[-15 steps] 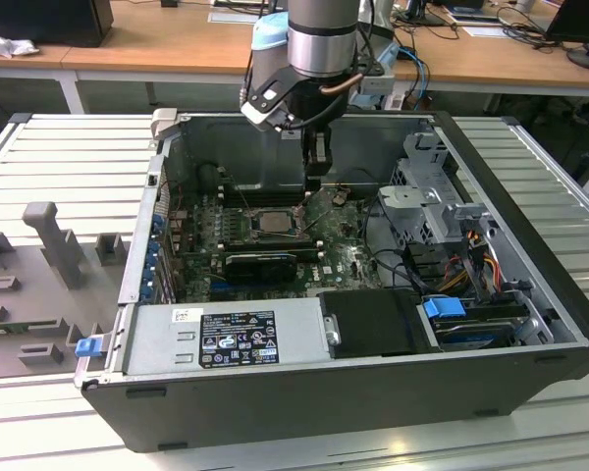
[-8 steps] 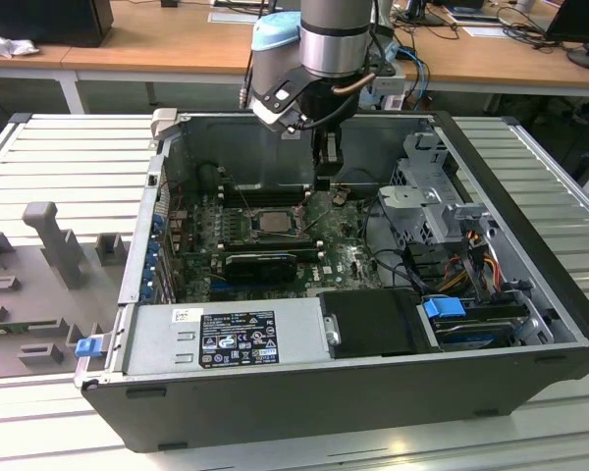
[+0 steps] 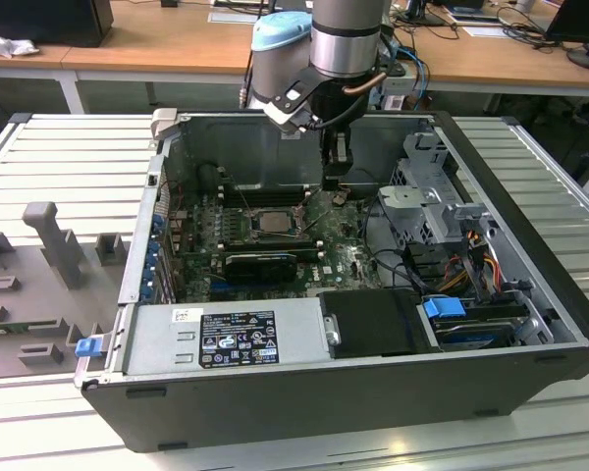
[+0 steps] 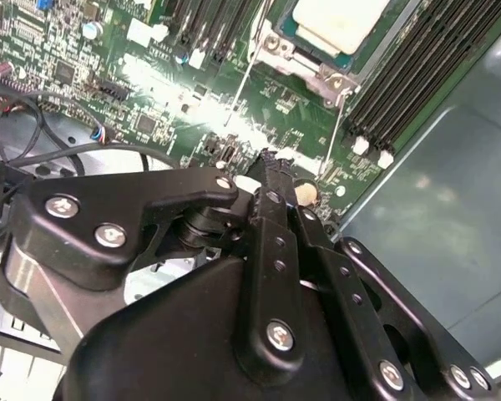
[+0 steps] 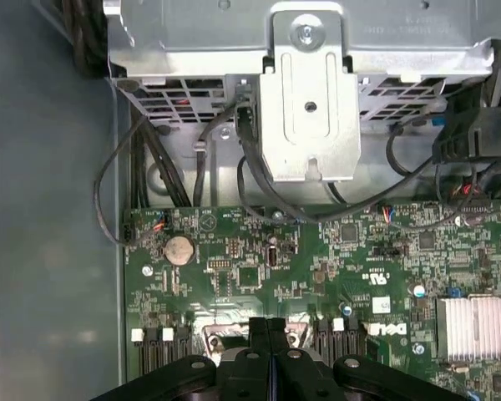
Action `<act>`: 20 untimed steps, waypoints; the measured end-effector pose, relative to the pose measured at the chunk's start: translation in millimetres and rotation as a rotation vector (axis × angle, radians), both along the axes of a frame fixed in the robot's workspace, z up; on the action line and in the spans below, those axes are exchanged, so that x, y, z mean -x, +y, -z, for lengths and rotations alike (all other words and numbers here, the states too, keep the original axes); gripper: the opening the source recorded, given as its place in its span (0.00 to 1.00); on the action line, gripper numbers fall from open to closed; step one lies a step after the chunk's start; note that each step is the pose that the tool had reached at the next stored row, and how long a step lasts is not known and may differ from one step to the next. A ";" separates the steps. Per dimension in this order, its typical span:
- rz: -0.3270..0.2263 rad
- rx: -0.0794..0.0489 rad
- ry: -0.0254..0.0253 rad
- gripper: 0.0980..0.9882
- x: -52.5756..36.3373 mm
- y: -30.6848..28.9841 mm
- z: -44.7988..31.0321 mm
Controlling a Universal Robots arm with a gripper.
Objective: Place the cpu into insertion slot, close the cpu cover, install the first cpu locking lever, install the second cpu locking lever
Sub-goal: 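Close the cpu cover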
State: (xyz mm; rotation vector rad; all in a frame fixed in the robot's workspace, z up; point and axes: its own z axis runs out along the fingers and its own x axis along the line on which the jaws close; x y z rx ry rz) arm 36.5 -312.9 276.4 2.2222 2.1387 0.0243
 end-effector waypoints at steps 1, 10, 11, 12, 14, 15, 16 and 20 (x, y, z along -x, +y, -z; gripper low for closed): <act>0.000 0.000 0.0000 0.01 -2.8 0.0 0.0; 0.000 0.000 0.0000 0.01 -13.4 0.0 0.0; 0.000 0.000 0.0000 0.01 -14.2 0.0 0.0; 0.000 0.000 0.0000 0.01 -15.5 0.0 0.0; 0.000 0.000 0.0000 0.01 -17.1 0.0 0.0; 0.000 0.000 0.0000 0.01 -18.8 0.0 0.0; 0.000 0.000 0.0000 0.01 -20.2 -0.1 0.0; 0.000 -0.003 0.0000 0.01 -22.0 -0.2 0.8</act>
